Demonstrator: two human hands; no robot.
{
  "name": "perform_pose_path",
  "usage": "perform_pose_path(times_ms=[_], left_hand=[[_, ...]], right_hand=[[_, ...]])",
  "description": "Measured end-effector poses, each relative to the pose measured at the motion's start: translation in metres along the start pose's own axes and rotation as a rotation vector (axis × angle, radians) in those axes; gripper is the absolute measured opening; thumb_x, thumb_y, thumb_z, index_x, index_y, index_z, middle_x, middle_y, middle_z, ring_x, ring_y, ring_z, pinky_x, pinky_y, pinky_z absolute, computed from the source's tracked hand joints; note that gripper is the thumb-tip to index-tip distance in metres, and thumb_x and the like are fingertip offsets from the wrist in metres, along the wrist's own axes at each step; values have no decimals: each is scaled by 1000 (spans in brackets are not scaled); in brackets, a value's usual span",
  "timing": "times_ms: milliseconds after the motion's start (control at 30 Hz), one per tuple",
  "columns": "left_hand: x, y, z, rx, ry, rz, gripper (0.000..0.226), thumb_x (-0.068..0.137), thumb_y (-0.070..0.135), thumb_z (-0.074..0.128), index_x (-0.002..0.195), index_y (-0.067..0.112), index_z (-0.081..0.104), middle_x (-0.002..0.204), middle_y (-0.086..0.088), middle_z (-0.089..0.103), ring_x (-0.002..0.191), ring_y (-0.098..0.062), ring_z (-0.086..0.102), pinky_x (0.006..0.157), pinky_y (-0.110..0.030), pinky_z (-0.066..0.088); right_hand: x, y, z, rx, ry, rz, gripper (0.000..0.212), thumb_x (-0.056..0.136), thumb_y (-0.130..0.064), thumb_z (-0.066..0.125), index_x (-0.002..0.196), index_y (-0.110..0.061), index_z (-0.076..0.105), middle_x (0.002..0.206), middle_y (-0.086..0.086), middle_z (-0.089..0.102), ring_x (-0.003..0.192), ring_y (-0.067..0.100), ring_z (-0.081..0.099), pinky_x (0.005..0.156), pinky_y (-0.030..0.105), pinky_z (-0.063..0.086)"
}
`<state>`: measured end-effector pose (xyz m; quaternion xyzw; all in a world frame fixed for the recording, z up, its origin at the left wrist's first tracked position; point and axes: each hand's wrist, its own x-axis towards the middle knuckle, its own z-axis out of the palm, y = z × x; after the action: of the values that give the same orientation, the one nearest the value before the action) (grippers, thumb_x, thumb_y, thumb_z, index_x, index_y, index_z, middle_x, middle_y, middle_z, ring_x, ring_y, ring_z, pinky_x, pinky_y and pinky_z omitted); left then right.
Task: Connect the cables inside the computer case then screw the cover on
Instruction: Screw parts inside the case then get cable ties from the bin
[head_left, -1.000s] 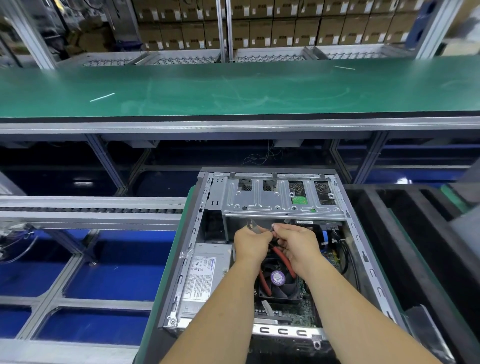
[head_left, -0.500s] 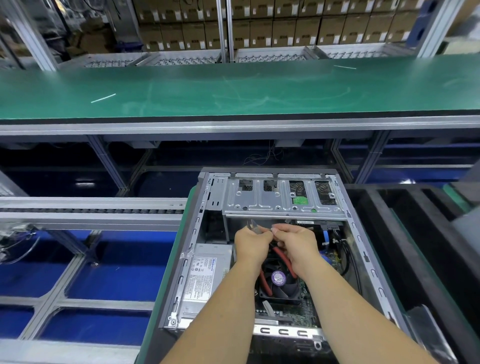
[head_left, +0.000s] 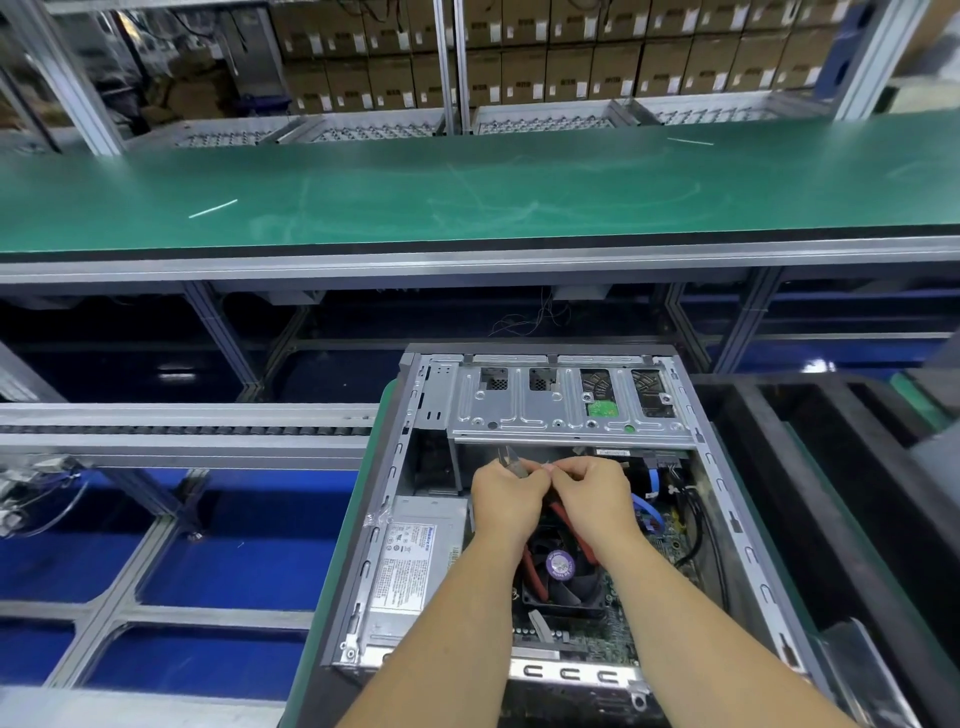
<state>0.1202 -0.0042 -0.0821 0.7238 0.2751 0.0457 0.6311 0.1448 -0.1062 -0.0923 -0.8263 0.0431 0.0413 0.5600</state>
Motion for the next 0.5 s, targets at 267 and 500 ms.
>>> perform_pose_path(times_ms=[267, 500], left_hand=[[-2, 2, 0, -60, -83, 45, 13, 80, 5, 67, 84, 12, 77, 78, -7, 75, 76, -22, 71, 68, -32, 59], [-2, 2, 2, -154, -130, 84, 14, 83, 0, 71, 82, 14, 77, 76, -4, 76, 74, -17, 72, 69, -29, 59]], right_hand=[[-6, -6, -5, -222, 94, -183, 17, 93, -10, 67, 87, -20, 78, 72, -17, 67, 72, -3, 61, 59, 4, 41], [-10, -10, -12, -361, 154, -331, 16, 93, -10, 66, 91, -18, 80, 86, -4, 75, 82, 19, 65, 77, 35, 52]])
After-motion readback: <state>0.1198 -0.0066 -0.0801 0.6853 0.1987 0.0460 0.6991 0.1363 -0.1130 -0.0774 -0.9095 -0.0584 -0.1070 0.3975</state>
